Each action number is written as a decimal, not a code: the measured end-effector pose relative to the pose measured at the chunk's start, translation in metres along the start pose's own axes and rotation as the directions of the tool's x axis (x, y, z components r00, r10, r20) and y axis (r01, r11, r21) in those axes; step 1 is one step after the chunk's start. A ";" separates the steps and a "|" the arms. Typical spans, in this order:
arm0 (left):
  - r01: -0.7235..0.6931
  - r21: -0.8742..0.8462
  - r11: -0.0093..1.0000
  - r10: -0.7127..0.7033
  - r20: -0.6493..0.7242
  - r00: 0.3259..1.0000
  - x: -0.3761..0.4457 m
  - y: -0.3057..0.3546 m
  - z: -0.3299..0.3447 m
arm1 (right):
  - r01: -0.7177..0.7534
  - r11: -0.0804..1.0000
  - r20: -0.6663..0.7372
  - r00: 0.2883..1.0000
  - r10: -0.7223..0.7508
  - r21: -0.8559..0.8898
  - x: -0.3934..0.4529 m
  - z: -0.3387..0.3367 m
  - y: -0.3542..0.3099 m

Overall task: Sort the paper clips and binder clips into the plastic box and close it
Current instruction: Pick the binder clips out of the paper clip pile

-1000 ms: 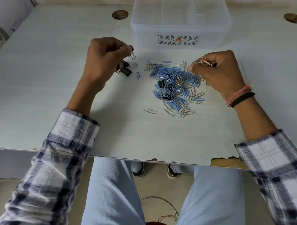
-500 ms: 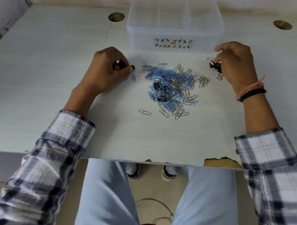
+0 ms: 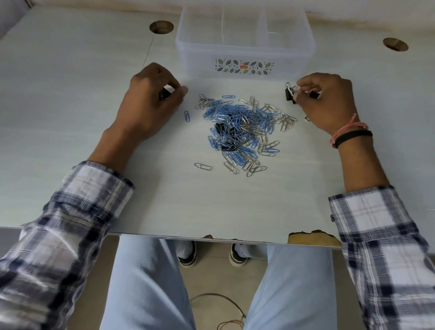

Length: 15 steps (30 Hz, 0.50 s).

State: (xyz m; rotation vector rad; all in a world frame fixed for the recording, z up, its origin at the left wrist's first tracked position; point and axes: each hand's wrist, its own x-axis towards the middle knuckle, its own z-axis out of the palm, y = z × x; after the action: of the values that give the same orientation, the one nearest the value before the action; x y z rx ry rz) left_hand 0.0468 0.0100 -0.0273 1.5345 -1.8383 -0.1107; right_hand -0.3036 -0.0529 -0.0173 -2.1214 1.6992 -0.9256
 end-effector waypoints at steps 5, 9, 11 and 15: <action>-0.053 0.068 0.996 0.049 0.055 0.997 -0.004 0.005 0.007 | 0.031 0.999 -0.088 0.996 -0.032 -0.010 -0.005 -0.001 -0.008; -0.150 0.060 0.987 0.144 0.094 0.985 -0.006 0.015 0.000 | 0.096 0.981 -0.106 0.991 -0.078 0.171 -0.013 0.004 -0.026; -0.180 -0.082 0.980 0.194 0.218 0.957 -0.009 0.031 -0.001 | 0.130 0.952 0.009 0.990 -0.138 0.275 -0.021 0.009 -0.038; -0.081 -0.147 0.986 0.131 0.375 0.918 -0.017 0.047 0.012 | 0.202 0.926 0.276 0.915 -0.294 0.318 -0.034 0.020 -0.054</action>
State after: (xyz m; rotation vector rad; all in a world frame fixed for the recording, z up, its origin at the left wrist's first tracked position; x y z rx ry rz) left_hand 0.0021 0.0342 -0.0206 1.3893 -2.1668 -0.5017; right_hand -0.2530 -0.0092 -0.0127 -2.1785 1.0848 -0.7800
